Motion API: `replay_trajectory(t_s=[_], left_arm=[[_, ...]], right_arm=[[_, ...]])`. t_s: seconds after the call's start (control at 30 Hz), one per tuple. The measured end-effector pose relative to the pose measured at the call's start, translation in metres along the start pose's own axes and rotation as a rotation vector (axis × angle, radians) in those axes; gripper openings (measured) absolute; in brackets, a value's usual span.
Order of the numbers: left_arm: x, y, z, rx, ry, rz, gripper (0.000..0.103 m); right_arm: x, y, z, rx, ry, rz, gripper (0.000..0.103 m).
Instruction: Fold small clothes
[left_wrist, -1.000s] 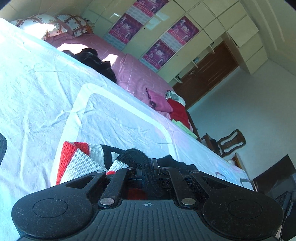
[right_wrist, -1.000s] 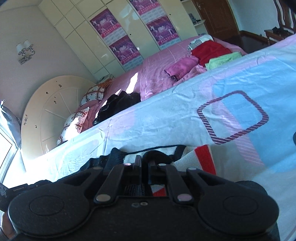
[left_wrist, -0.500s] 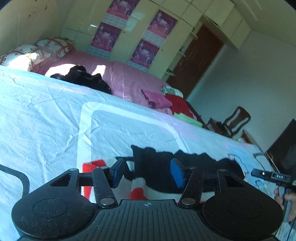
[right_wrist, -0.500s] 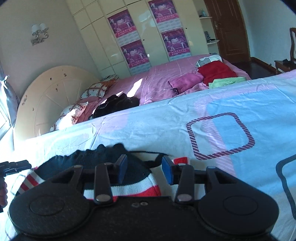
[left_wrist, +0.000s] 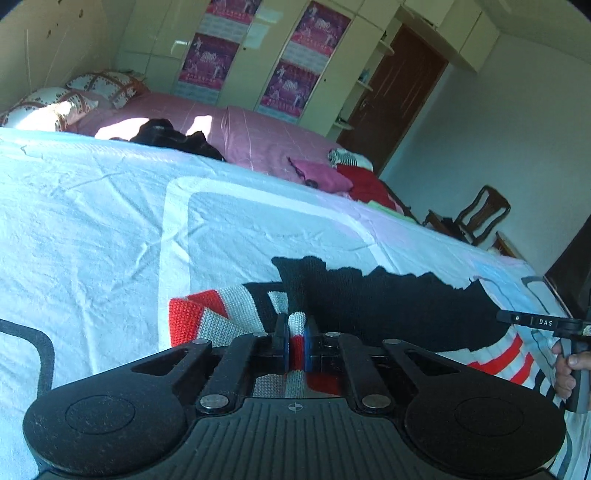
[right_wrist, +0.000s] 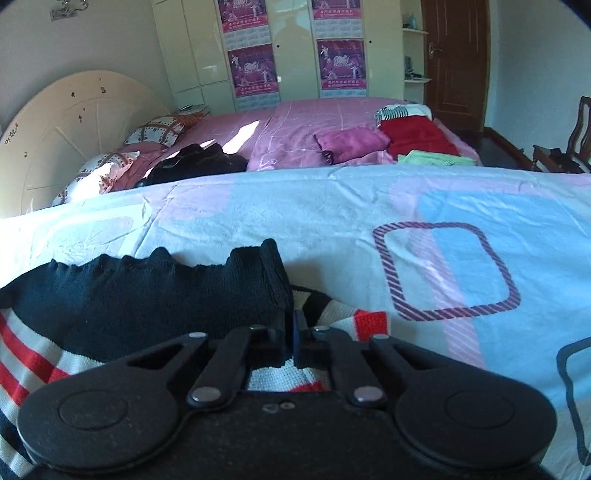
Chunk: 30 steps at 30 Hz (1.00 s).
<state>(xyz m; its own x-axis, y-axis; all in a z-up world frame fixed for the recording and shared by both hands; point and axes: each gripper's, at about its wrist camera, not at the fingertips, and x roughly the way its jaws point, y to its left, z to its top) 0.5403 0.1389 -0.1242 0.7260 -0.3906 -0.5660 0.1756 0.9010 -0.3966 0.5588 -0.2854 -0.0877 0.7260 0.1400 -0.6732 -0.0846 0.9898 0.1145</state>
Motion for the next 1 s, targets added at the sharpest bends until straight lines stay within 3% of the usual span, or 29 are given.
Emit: replay_trajectory(t_s=[0.07,0.17,0.27,0.4,0.47,0.53,0.63,0.67,0.7,0.77,0.9,1.0], left_arm=[[-0.005,0.001,-0.002,0.007,-0.046,0.017,0.006],[0.01,0.002,-0.008,0.028,0.015,0.065,0.006],[0.01,0.008,-0.007,-0.017,0.009,0.054,0.007],[0.001,0.004,-0.008,-0.005,-0.029,0.067,0.006],[-0.006,-0.006,-0.006,0.055,-0.048,0.096,0.006],[0.01,-0.01,-0.006,0.103,0.034,0.135,0.006],[0.007,-0.011,0.004,0.1,0.043,0.135,0.007],[0.002,-0.011,0.007,0.095,0.036,0.149,0.014],[-0.007,-0.014,0.01,0.099,0.005,0.184,0.031],[-0.02,-0.026,0.015,0.127,-0.065,0.216,0.044],[0.0,-0.082,0.029,0.255,-0.046,0.138,0.044],[0.038,-0.118,0.028,0.299,0.045,0.075,0.044]], right_arm=[[-0.005,-0.003,-0.002,-0.002,-0.031,-0.019,0.004],[0.014,-0.006,-0.009,-0.026,0.026,-0.049,0.004],[0.015,-0.007,-0.007,-0.012,0.023,-0.05,0.004],[0.01,-0.007,-0.008,-0.036,0.022,-0.072,0.003],[0.004,-0.002,-0.006,-0.071,0.004,-0.1,0.003],[0.015,-0.004,-0.01,-0.085,0.053,-0.137,0.002],[0.004,-0.007,-0.003,-0.029,0.017,-0.135,0.006],[-0.005,-0.006,-0.002,-0.018,-0.022,-0.126,0.015],[-0.012,-0.003,0.0,-0.015,-0.046,-0.102,0.014],[-0.02,0.012,0.004,-0.03,-0.059,-0.044,0.014],[-0.003,0.075,0.012,-0.093,-0.038,0.105,0.015],[0.022,0.117,0.013,-0.132,0.01,0.193,0.016]])
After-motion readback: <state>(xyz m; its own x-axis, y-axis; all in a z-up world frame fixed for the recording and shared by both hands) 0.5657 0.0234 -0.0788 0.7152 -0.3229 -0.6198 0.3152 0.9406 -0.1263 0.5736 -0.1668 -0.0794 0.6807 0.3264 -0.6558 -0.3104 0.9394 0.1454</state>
